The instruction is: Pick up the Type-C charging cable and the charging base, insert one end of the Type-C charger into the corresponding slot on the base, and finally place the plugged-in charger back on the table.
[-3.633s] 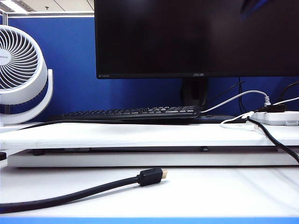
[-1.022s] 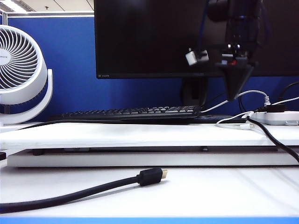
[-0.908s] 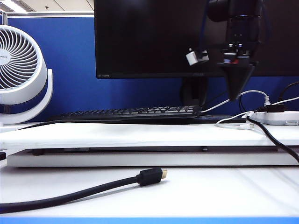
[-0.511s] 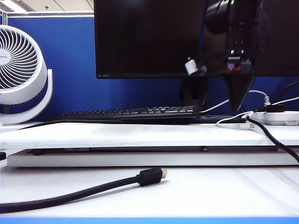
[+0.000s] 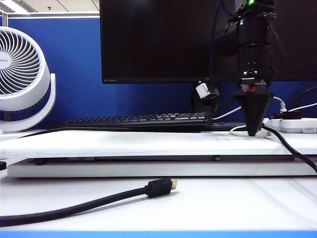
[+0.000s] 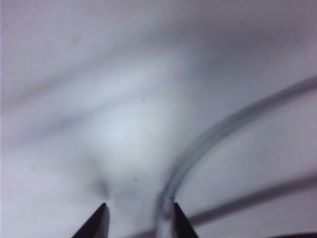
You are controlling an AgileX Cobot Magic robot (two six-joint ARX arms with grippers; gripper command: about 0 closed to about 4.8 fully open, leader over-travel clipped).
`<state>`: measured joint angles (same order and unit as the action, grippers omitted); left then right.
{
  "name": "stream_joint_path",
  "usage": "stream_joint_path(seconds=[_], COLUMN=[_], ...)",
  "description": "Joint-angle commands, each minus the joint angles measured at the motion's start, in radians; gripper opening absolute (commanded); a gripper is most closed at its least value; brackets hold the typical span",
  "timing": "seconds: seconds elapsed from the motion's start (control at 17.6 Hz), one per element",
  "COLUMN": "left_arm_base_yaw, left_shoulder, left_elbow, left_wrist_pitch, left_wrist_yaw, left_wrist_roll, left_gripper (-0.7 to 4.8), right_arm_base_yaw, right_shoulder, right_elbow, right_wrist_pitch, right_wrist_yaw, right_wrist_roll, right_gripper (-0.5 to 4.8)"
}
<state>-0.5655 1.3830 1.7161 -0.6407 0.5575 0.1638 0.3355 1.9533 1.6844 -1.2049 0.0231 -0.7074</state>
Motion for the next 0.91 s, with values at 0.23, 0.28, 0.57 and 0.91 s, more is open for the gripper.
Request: stream_joint_path(seconds=[0.23, 0.28, 0.57, 0.91], left_arm_base_yaw=[-0.001, -0.001, -0.001, -0.001], left_shoulder=[-0.007, -0.007, -0.007, -0.007], left_elbow=[0.003, 0.003, 0.003, 0.003], left_wrist_pitch=[0.021, 0.021, 0.021, 0.021], left_wrist_yaw=[0.007, 0.007, 0.007, 0.007], left_wrist_roll=[0.0, 0.0, 0.0, 0.0], left_gripper=[-0.06, -0.06, -0.06, -0.06], right_arm_base_yaw=[-0.013, -0.013, -0.014, -0.015], right_shoulder=[-0.002, -0.003, -0.002, -0.001], right_elbow=[0.002, 0.002, 0.002, 0.002], right_wrist_pitch=[-0.01, -0.008, -0.008, -0.019], right_wrist_yaw=[0.05, 0.05, 0.053, 0.054], right_wrist_roll=[-0.003, -0.003, -0.003, -0.003], right_gripper=[1.66, 1.66, 1.66, 1.51])
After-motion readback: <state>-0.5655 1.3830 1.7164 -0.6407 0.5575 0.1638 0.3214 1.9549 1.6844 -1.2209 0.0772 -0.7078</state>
